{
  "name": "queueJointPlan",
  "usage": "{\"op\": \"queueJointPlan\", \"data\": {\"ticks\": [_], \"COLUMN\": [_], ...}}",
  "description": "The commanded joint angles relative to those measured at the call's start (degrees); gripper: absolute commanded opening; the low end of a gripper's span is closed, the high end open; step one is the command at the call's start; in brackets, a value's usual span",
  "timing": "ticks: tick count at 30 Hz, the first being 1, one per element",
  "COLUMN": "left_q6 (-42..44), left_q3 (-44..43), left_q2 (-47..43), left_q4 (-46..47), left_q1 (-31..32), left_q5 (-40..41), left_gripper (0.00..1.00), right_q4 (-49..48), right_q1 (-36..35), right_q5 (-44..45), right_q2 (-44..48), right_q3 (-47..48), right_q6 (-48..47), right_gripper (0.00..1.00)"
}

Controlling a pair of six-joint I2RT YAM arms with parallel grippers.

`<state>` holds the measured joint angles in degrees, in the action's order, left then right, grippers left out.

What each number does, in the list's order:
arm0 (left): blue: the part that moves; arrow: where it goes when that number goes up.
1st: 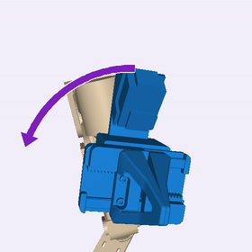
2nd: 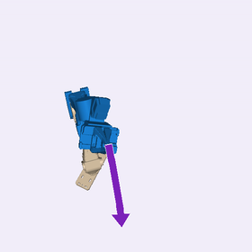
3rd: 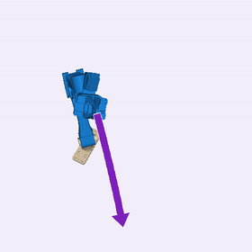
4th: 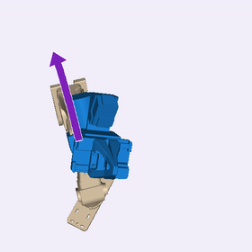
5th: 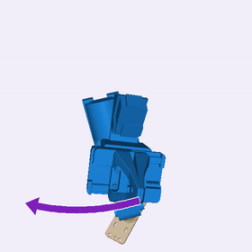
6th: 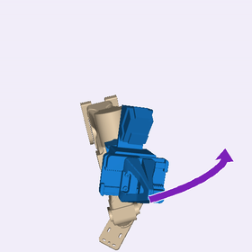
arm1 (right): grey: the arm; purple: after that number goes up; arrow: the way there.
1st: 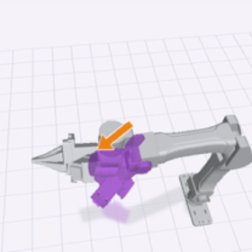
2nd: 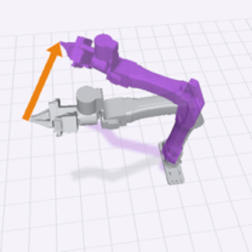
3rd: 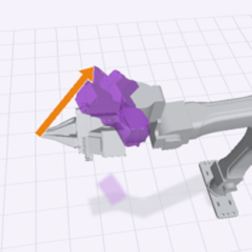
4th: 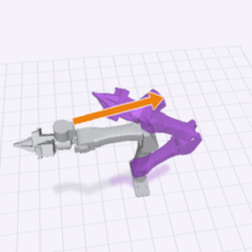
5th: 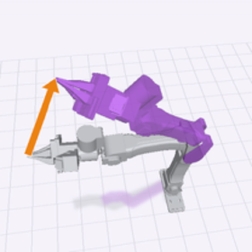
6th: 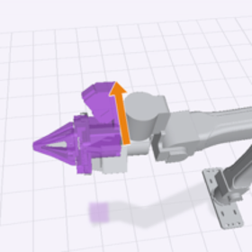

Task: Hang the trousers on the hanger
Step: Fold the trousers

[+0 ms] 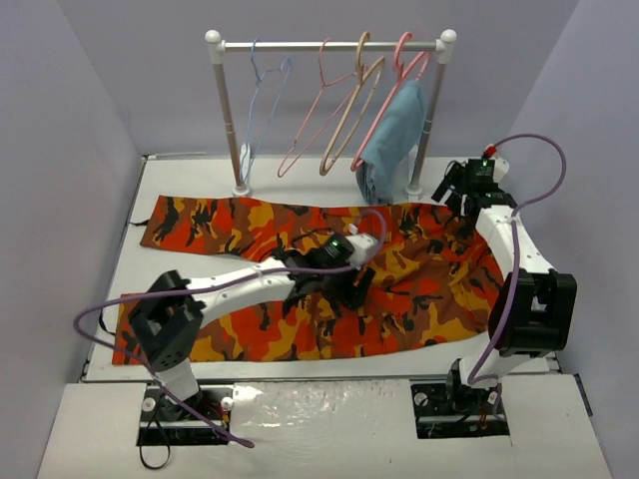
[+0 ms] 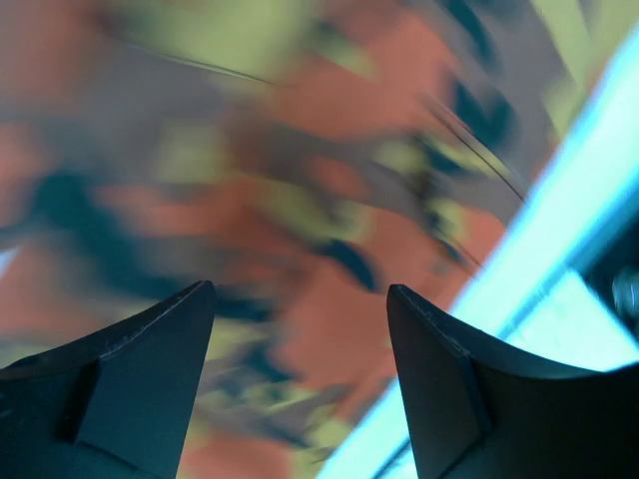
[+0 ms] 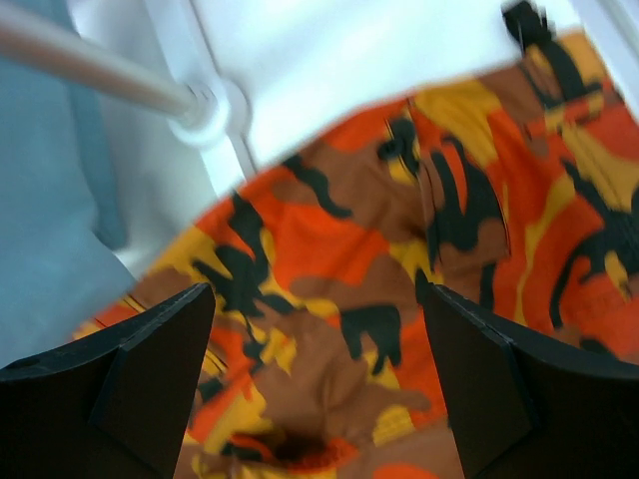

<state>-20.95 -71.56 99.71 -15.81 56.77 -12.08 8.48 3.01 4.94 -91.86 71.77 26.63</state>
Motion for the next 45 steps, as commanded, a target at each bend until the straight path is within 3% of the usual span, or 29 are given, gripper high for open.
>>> {"op": "queueJointPlan", "data": {"ticks": [1, 11, 15, 20, 26, 33, 39, 45], "left_q6": [-3.2, -4.5, -5.9, -5.9, -5.8, -6.2, -8.7, -12.6], "left_q3": [1.3, 5.4, 2.9, -2.4, -8.6, -12.0, -9.5, -1.5], "left_q2": [-9.2, -11.6, -7.3, 0.3, 8.7, 16.7, 17.9, 13.1], "left_q4": [-2.7, -3.2, -2.4, -1.2, -0.1, -2.5, -5.8, -7.7], "left_q1": [-8.9, -33.1, -44.2, -52.2, -58.7, -61.6, -65.8, -69.8], "left_q5": [7.2, 11.5, 14.3, 15.6, 15.2, 14.2, 14.2, 15.0], "left_gripper": [0.66, 0.66, 0.66, 0.66, 0.66, 0.66, 0.66, 0.66], "right_q4": [0.8, -0.7, -0.6, -0.8, -0.9, -1.2, -1.5, -1.5], "right_q1": [0.1, 2.0, 2.1, 2.8, 5.0, 7.1, 8.7, 11.2], "right_q5": [1.7, 1.8, 1.5, 3.2, 4.7, 5.9, 7.0, 7.4], "right_q2": [2.0, -3.8, -7.4, -9.5, -11.8, -15.7, -21.2, -24.0], "right_q3": [-6.4, -4.0, -1.3, -0.7, 0.4, 0.3, 1.7, 4.7], "right_q6": [2.5, 1.1, 1.5, 2.8, 4.6, 6.3, 5.4, 6.0], "right_gripper": [0.83, 0.83, 0.83, 0.83, 0.82, 0.82, 0.82, 0.82]}}
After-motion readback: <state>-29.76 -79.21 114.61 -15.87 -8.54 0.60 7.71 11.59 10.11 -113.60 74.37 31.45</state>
